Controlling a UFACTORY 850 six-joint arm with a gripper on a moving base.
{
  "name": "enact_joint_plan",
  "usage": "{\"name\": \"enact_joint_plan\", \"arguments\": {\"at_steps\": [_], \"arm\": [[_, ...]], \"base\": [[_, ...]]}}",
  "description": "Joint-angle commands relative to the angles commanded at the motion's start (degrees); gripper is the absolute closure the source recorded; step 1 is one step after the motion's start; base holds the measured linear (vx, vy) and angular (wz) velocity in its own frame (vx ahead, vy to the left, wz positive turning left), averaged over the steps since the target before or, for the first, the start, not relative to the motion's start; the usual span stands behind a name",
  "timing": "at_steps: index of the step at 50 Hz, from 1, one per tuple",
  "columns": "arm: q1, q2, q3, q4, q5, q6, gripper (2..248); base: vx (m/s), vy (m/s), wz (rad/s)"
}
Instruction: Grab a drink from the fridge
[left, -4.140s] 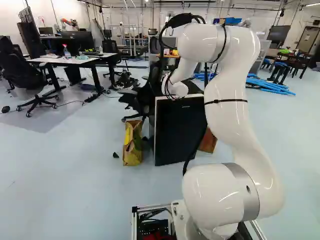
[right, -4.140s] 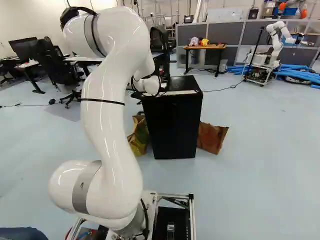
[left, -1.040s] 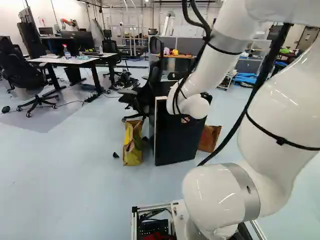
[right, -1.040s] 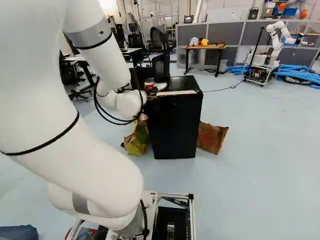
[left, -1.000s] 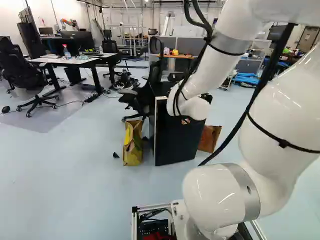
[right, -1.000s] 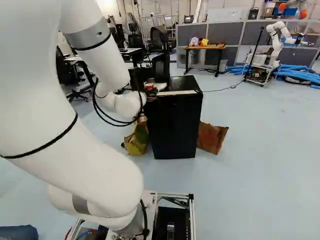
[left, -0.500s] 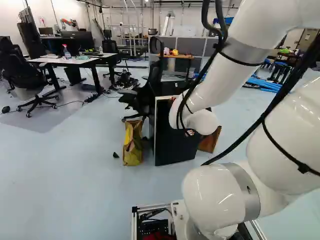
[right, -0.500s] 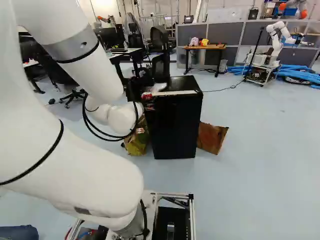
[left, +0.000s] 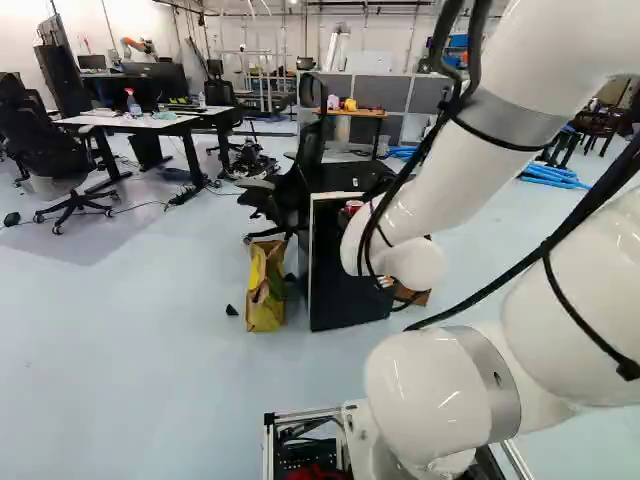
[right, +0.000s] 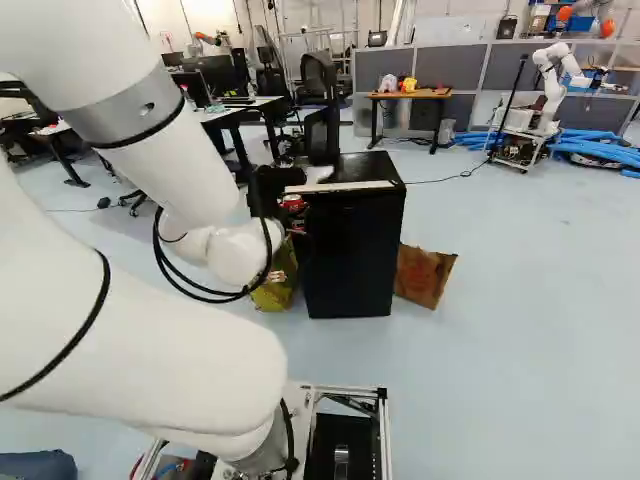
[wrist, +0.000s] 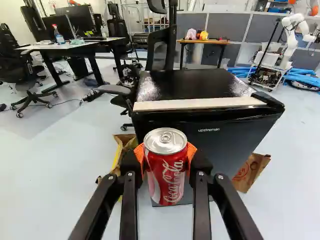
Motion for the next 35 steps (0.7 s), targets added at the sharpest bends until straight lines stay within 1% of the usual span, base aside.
{"name": "enact_joint_plan", "arguments": {"at_steps": [12, 35], "arm": [[0.04, 0.68, 0.84, 0.08, -0.04, -0.06, 150], [0.04, 0.73, 0.9, 0.09, -0.04, -0.07, 150]], "base": [[0.0, 0.0, 0.0], [0.0, 0.0, 0.0]]}}
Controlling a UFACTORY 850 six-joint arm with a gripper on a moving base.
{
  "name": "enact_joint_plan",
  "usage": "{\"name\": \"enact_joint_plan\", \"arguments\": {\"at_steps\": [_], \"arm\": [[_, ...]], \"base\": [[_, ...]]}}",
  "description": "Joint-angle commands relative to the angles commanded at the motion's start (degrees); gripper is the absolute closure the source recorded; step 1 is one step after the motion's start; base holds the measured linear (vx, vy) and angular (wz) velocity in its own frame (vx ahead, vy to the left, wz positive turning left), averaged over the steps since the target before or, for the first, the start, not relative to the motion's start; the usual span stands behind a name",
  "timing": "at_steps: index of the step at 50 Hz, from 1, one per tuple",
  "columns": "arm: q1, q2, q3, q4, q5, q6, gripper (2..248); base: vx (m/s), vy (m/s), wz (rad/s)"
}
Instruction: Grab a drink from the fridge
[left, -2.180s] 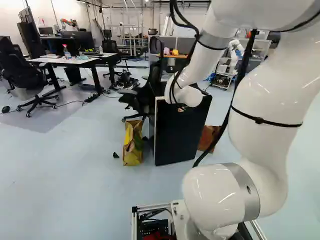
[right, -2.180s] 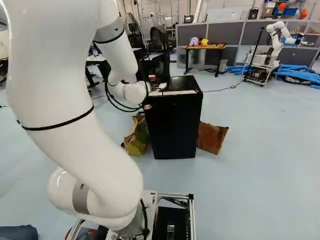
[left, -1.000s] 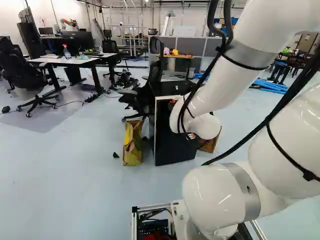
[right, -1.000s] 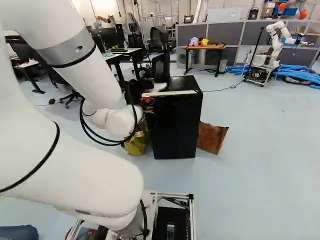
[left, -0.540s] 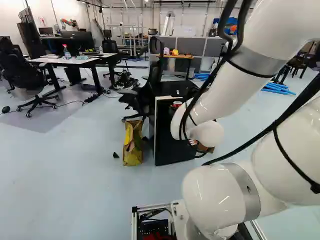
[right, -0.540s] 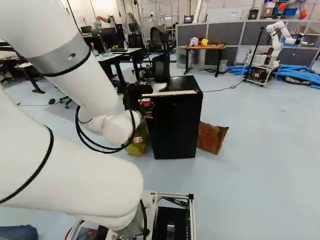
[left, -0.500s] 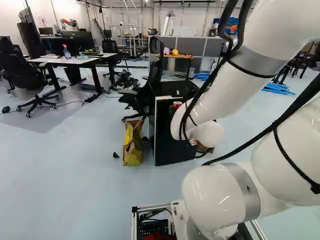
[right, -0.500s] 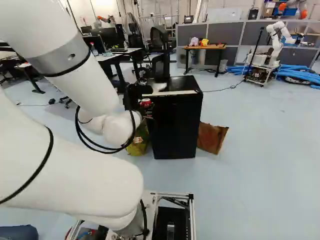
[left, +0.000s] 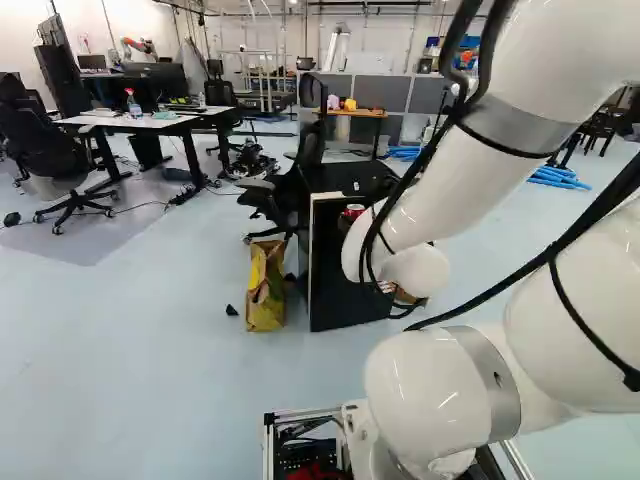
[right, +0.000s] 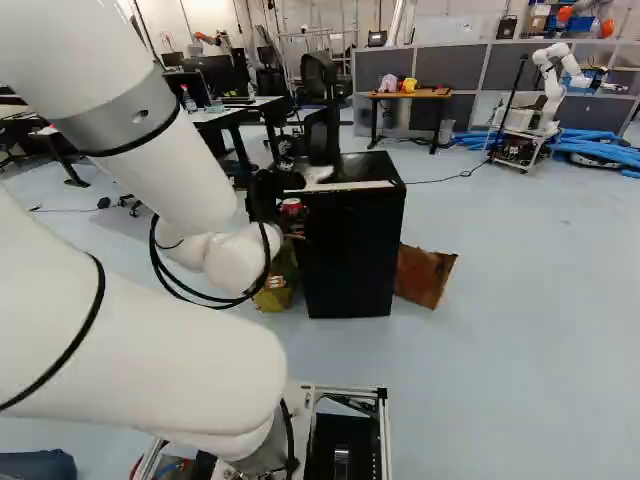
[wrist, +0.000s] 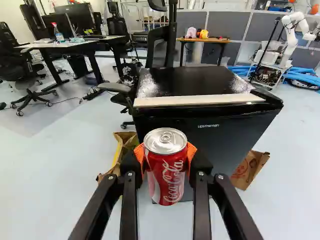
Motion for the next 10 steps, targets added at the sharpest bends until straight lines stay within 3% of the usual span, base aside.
{"name": "enact_joint_plan", "arguments": {"at_steps": [10], "arm": [[0.0, 0.0, 0.0, 0.0, 0.0, 0.0, 150]], "base": [[0.0, 0.0, 0.0]]}}
